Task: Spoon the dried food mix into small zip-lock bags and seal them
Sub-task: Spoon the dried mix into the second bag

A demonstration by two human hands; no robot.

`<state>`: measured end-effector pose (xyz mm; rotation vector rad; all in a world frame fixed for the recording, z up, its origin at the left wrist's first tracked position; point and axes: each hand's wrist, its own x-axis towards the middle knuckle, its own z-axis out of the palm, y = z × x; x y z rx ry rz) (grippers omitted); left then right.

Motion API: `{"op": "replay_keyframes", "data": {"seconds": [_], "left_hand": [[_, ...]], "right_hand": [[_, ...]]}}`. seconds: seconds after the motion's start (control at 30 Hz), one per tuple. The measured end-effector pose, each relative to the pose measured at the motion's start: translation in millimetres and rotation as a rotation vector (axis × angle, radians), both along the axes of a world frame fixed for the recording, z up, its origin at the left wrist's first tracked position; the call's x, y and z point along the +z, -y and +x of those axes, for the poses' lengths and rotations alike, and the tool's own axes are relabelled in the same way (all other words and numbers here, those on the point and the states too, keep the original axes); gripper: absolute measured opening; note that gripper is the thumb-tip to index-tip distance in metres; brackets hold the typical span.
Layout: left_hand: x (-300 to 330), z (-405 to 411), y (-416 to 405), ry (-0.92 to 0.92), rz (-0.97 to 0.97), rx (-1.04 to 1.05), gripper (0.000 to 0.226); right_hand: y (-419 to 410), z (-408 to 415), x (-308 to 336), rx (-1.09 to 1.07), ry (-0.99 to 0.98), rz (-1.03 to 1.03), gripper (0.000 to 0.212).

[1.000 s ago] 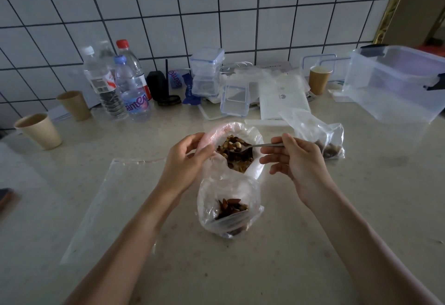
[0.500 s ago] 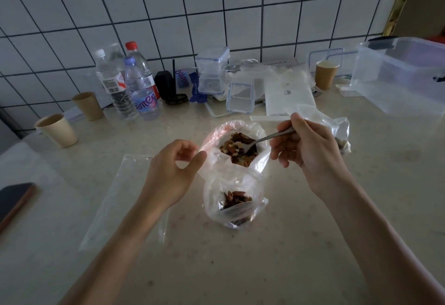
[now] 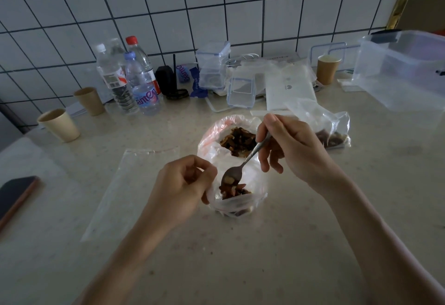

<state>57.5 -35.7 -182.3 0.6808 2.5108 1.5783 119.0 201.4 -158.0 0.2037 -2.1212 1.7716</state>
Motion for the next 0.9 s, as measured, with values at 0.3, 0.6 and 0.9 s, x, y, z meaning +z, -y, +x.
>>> {"op": "replay_keyframes", "data": {"seconds": [0.3,0.6,0.9], "left_hand": [[-11.1,-12.3,2.7,-0.176,-0.174,0.089,0.012],[0.6,-35.2,3.1,-0.221,-0.015,0.128,0.021],[3.6,-84.0,-41.1,0.144,-0.394,0.088,0.099]], "right_hand": [[2.3,-2.6,-4.2,-0.070,-0.052,-0.005,0.040],[-10.9,-8.0,-10.8,-0.382,0.160,-0.506,0.044],[-26.3,-10.7,-13.4,-0.426,0.171,-0.083,0.040]]}}
